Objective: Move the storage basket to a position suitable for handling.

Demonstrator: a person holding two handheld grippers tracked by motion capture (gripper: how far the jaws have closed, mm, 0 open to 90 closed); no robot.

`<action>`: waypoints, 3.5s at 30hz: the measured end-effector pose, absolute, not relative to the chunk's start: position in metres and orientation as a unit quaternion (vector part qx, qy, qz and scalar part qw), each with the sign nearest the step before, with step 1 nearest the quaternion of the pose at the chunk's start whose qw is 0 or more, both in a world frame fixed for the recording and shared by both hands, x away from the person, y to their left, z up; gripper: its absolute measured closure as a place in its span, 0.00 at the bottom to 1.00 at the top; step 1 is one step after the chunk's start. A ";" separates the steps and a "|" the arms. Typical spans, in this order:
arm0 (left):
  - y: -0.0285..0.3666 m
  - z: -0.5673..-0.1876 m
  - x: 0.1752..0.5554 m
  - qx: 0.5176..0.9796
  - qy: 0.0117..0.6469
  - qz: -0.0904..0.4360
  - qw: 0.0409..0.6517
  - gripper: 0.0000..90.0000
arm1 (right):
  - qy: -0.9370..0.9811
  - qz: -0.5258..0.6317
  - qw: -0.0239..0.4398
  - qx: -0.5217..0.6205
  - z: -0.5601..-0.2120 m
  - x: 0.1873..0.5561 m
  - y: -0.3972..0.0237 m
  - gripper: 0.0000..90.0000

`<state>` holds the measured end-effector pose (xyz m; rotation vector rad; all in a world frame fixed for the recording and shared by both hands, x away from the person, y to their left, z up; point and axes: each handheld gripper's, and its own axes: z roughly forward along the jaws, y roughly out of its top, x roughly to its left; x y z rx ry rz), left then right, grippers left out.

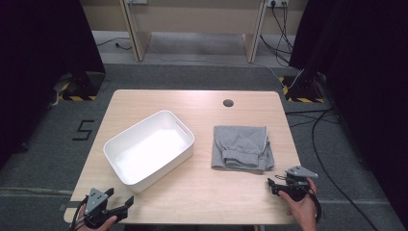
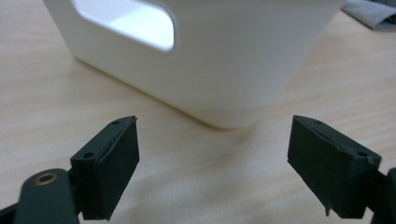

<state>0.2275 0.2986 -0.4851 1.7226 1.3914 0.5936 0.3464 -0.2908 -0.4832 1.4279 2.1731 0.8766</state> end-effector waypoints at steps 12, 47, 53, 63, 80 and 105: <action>0.288 -0.484 0.255 0.698 0.539 0.215 0.420 0.19 | 0.778 0.313 0.198 0.507 -0.483 0.347 -0.292 0.20; 0.313 -0.477 0.363 0.698 0.528 0.214 0.434 0.29 | 0.777 0.313 0.197 0.509 -0.483 0.348 -0.293 0.19; 0.311 -0.476 0.374 0.700 0.526 0.213 0.433 0.30 | 0.777 0.313 0.197 0.509 -0.483 0.349 -0.293 0.19; 0.316 -0.473 0.396 0.698 0.527 0.217 0.434 0.34 | 0.779 0.313 0.198 0.506 -0.484 0.350 -0.294 0.19; 0.306 -0.471 0.408 0.691 0.534 0.216 0.437 0.36 | 0.778 0.312 0.197 0.508 -0.483 0.351 -0.294 0.19; 0.204 -0.417 0.416 0.732 0.444 0.204 0.475 0.36 | 0.778 0.313 0.197 0.508 -0.484 0.352 -0.295 0.18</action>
